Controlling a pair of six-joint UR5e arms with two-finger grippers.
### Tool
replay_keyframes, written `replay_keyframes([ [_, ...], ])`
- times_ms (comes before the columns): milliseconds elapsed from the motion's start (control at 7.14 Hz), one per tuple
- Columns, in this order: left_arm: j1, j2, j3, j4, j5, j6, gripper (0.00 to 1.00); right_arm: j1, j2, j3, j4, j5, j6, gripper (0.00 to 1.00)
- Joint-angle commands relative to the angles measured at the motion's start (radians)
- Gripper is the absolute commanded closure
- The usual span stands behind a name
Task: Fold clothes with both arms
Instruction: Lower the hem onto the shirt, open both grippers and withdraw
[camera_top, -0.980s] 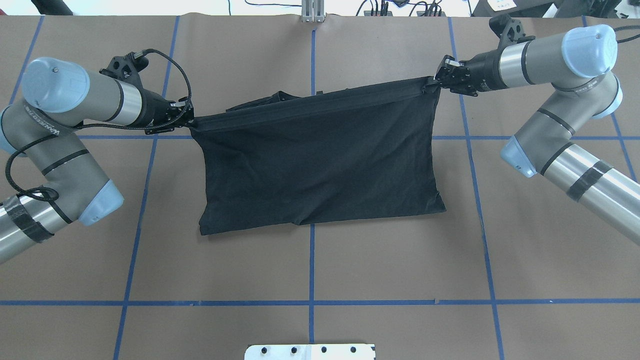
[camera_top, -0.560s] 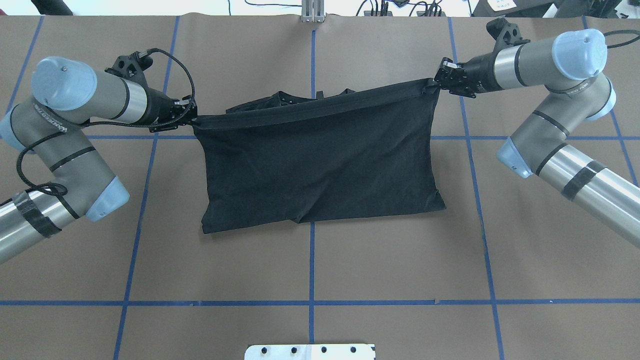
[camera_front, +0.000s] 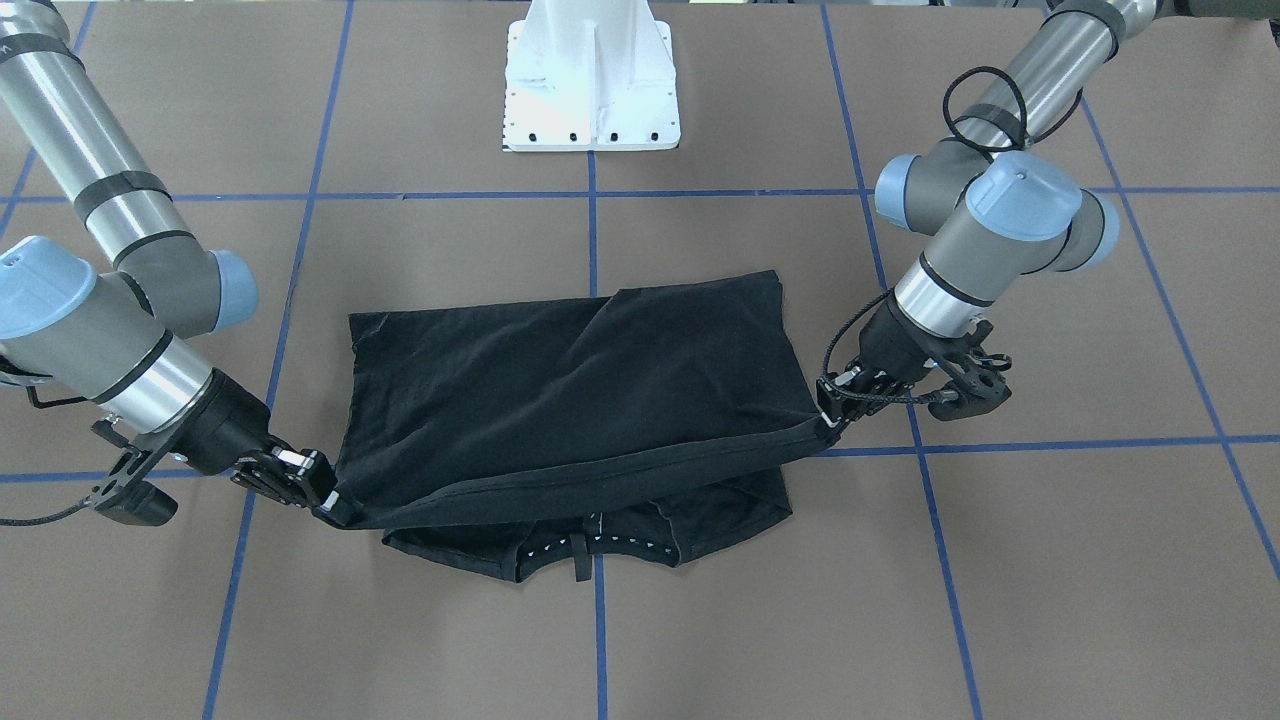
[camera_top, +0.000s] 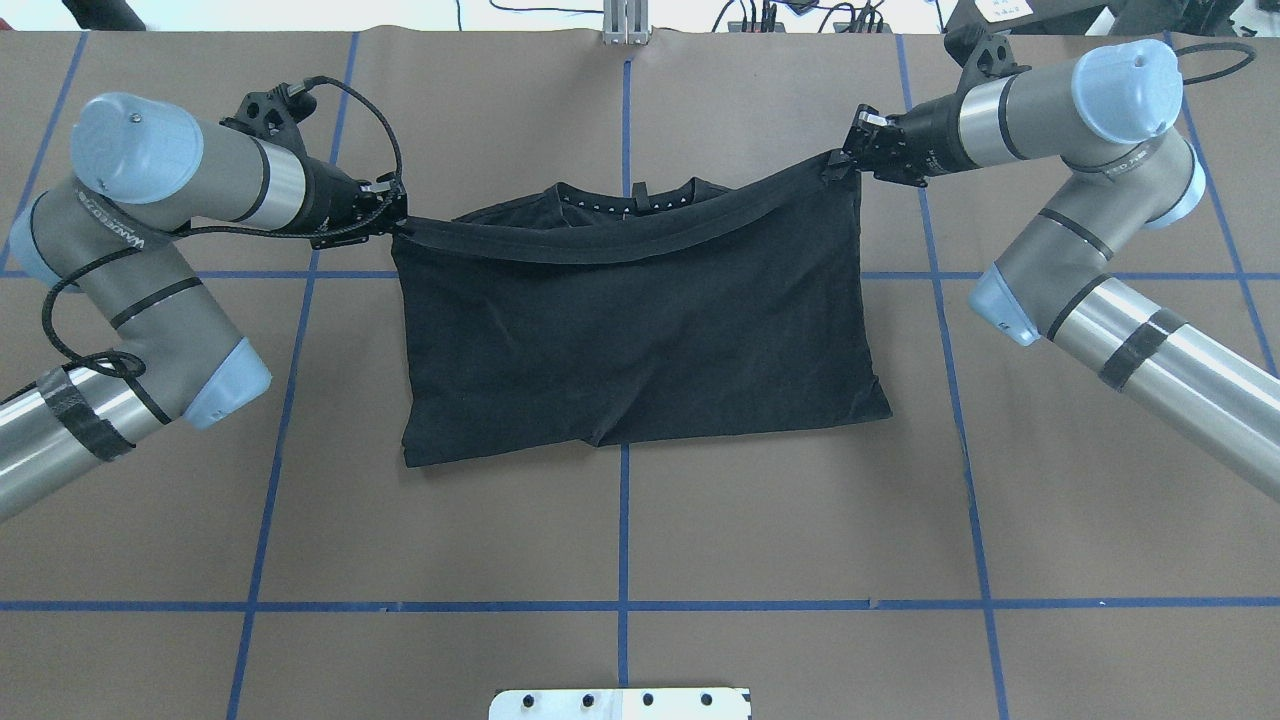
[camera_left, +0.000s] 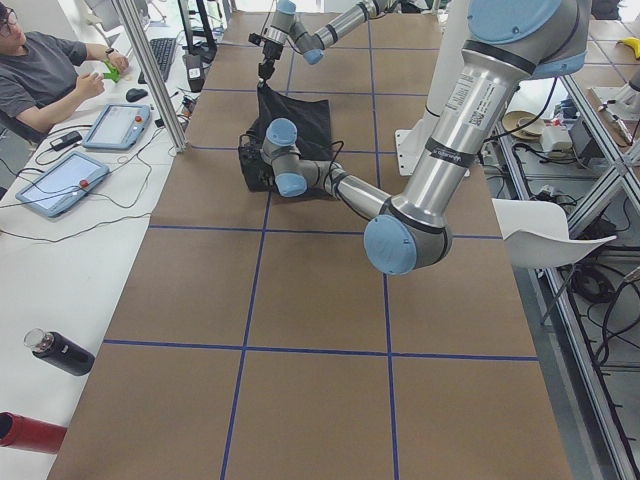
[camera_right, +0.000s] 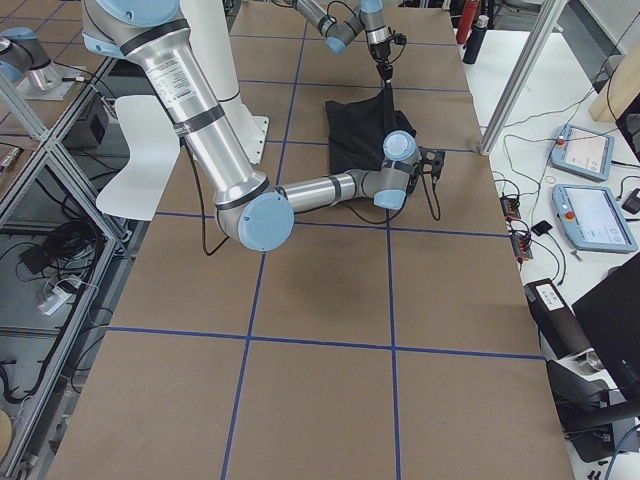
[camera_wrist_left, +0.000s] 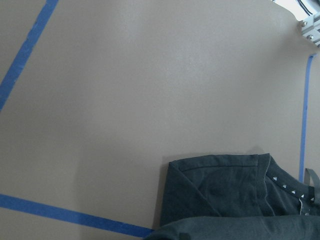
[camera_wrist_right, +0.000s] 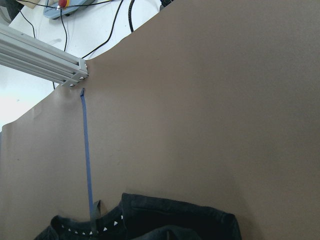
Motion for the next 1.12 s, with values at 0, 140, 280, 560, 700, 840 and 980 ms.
replay_keyframes([
  [0, -0.035, -0.01, 0.0, 0.006, 0.0, -0.001, 0.0, 0.002, 0.001, 0.001, -0.001, 0.012, 0.011, 0.01],
  [140, -0.065, -0.012, 0.0, 0.009, -0.006, 0.001, 0.0, 0.01, 0.001, 0.003, 0.0, 0.06, 0.025, 0.01],
  [280, -0.08, -0.01, -0.001, 0.011, -0.011, 0.002, 0.0, 0.012, -0.017, 0.026, 0.008, 0.091, 0.044, 0.01],
  [560, -0.082, -0.007, -0.07, 0.093, -0.026, 0.001, 0.0, 0.01, -0.11, 0.151, -0.004, 0.197, 0.115, 0.01],
  [700, -0.082, -0.001, -0.139, 0.166, -0.026, 0.001, 0.0, -0.001, -0.179, 0.214, -0.003, 0.243, 0.152, 0.01],
  [840, -0.082, 0.002, -0.178, 0.207, -0.026, 0.001, 0.0, -0.063, -0.273, 0.286, -0.003, 0.234, 0.154, 0.01],
  [980, -0.082, 0.004, -0.189, 0.207, -0.025, 0.001, 0.0, -0.127, -0.316, 0.302, -0.003, 0.217, 0.154, 0.01],
])
